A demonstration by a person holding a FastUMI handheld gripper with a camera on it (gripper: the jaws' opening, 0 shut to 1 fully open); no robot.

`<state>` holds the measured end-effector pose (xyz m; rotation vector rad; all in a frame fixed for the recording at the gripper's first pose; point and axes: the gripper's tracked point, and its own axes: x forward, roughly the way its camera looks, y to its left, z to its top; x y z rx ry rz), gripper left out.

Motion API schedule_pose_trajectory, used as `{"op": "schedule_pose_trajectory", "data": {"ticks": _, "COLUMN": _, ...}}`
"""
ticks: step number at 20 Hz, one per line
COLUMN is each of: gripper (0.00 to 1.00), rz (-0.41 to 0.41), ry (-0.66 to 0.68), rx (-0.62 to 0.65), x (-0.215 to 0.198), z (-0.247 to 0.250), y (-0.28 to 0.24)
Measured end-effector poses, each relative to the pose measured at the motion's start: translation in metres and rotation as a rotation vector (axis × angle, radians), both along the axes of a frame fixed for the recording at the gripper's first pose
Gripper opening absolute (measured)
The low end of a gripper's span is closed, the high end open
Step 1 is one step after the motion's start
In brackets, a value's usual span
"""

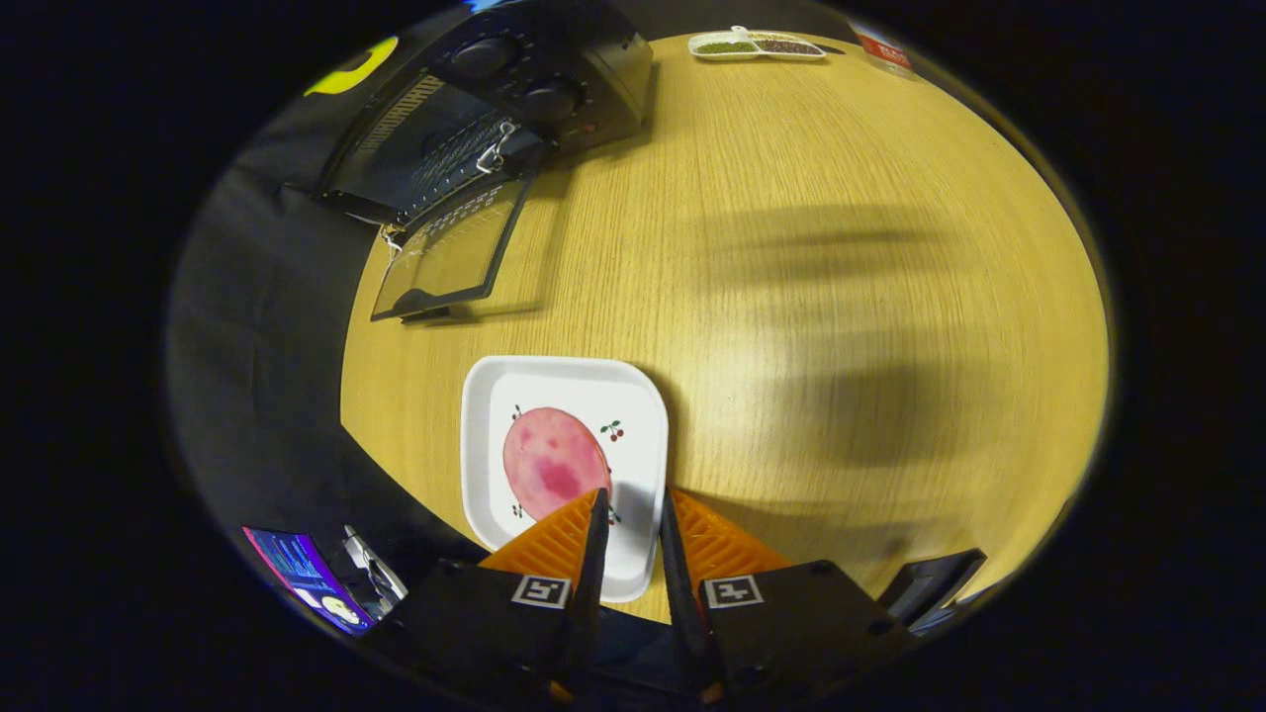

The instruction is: Open the toaster oven, put the food inside, and close the toaster oven door.

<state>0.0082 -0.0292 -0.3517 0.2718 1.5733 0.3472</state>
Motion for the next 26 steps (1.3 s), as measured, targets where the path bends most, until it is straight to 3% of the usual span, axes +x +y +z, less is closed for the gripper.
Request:
{"op": "schedule_pose_trajectory", "data": {"ticks": 2, "gripper": 0.04, "rz": -0.04, "ry": 0.021, "rx": 0.017, "x": 0.0, "z": -0.002, "y": 0.0}}
{"op": "schedule_pose_trajectory", "data": {"ticks": 5, "gripper": 0.04, "rz": -0.101, "ry": 0.024, "rx": 0.034, "x": 0.001, "z": 0.002, "y": -0.003}}
{"op": "schedule_pose_trajectory", "data": {"ticks": 15, "gripper": 0.02, "rz": -0.16, "ry": -0.021, "rx": 0.141, "x": -0.016, "z": 0.028, "y": 0.039}}
{"op": "schedule_pose_trajectory", "data": {"ticks": 22, "gripper": 0.02, "rz": -0.276, "ry": -0.077, "rx": 0.225, "x": -0.019, "z": 0.06, "y": 0.097}}
{"op": "schedule_pose_trajectory", "data": {"ticks": 26, "gripper": 0.02, "rz": -0.394, "ry": -0.131, "rx": 0.26, "x": -0.018, "z": 0.076, "y": 0.137}}
